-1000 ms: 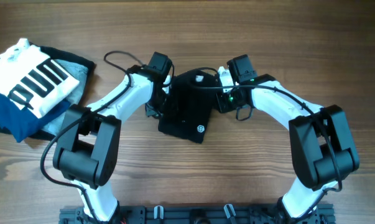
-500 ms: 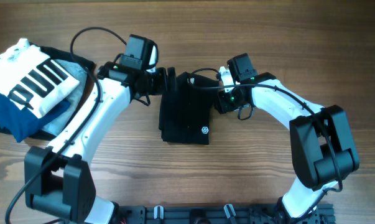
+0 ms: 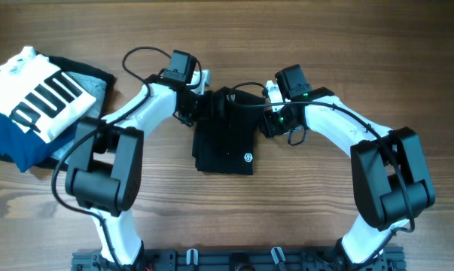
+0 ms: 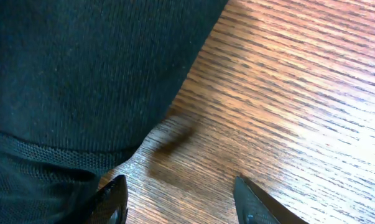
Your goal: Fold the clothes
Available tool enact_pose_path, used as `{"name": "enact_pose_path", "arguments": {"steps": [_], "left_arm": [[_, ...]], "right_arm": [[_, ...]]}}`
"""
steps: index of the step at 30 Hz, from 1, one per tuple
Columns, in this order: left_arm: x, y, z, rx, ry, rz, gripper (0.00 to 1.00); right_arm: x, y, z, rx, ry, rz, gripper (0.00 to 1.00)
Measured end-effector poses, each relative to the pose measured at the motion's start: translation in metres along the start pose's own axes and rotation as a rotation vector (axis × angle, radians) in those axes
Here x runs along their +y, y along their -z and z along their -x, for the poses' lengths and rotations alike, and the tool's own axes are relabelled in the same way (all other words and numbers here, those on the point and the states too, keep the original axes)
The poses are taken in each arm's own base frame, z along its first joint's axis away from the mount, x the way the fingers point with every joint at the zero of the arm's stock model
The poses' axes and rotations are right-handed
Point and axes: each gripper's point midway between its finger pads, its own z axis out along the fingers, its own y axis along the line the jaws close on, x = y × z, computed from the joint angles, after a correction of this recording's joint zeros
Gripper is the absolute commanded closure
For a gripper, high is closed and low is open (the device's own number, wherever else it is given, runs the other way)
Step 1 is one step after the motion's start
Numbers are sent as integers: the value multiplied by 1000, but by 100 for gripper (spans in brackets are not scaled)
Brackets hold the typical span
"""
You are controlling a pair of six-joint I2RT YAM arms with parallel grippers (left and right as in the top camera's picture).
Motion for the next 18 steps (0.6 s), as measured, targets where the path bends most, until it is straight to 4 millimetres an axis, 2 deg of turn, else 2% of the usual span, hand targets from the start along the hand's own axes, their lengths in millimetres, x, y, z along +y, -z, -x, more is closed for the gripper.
{"name": "enact_pose_path", "arguments": {"steps": [1, 3, 9, 11, 13, 15, 17, 18], "left_arm": [[-3, -3, -2, 9, -4, -7, 70], [-9, -10, -9, 35, -20, -23, 96], [-12, -11, -11, 49, -23, -51, 96], [-9, -8, -10, 42, -18, -49, 96], [1, 14, 0, -8, 0, -17, 96], [13, 49, 16, -100, 19, 22, 96], [25, 94, 38, -229, 38, 54, 96], [34, 124, 50, -314, 54, 75, 96]], "right_arm": [[0, 0, -1, 2, 0, 0, 44], [0, 0, -1, 5, -1, 0, 45], [-1, 2, -5, 21, -13, -2, 44], [-5, 10, -7, 25, -40, -7, 44], [-13, 26, -2, -8, -67, -14, 43], [-24, 54, 11, -85, -100, -27, 42], [-35, 86, 23, -172, -124, -41, 41], [-41, 104, 29, -219, -136, -50, 41]]}}
